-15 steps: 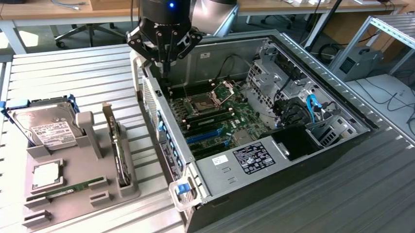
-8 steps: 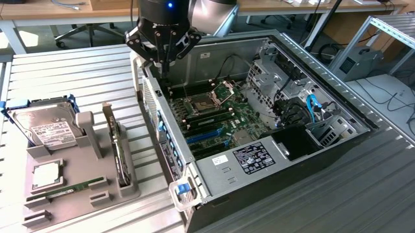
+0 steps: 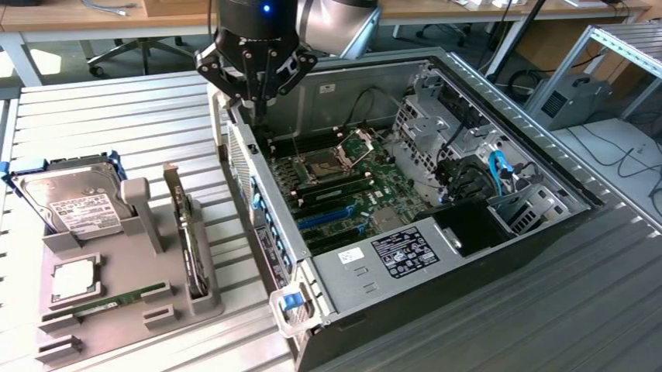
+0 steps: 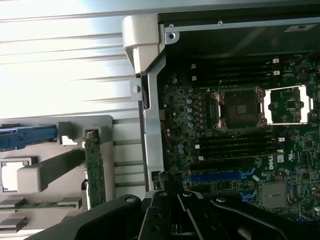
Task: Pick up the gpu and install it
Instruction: 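Reach for the gpu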
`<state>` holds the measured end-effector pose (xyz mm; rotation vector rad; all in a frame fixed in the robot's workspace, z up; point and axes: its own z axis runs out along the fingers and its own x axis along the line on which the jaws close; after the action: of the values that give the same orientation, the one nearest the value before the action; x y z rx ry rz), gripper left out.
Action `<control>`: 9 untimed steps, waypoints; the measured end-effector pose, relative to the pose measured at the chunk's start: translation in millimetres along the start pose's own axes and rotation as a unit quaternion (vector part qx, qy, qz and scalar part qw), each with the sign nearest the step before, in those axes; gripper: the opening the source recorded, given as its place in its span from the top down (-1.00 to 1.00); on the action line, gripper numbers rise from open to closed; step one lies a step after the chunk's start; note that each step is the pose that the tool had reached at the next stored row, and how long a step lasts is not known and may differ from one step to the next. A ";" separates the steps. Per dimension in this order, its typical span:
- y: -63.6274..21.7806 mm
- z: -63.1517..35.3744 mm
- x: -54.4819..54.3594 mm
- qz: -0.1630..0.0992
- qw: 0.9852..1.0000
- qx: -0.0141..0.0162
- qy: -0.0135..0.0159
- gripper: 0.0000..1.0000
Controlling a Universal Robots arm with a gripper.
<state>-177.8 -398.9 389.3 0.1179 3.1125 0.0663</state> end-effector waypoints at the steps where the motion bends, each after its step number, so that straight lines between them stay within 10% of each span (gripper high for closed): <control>1: 0.0 0.0 0.3 0.000 1.000 0.000 0.000 0.79; 9: -0.3 -0.1 3.6 0.000 1.000 0.000 0.000 0.79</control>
<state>-181.4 -398.9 389.3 0.1180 3.1125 0.0660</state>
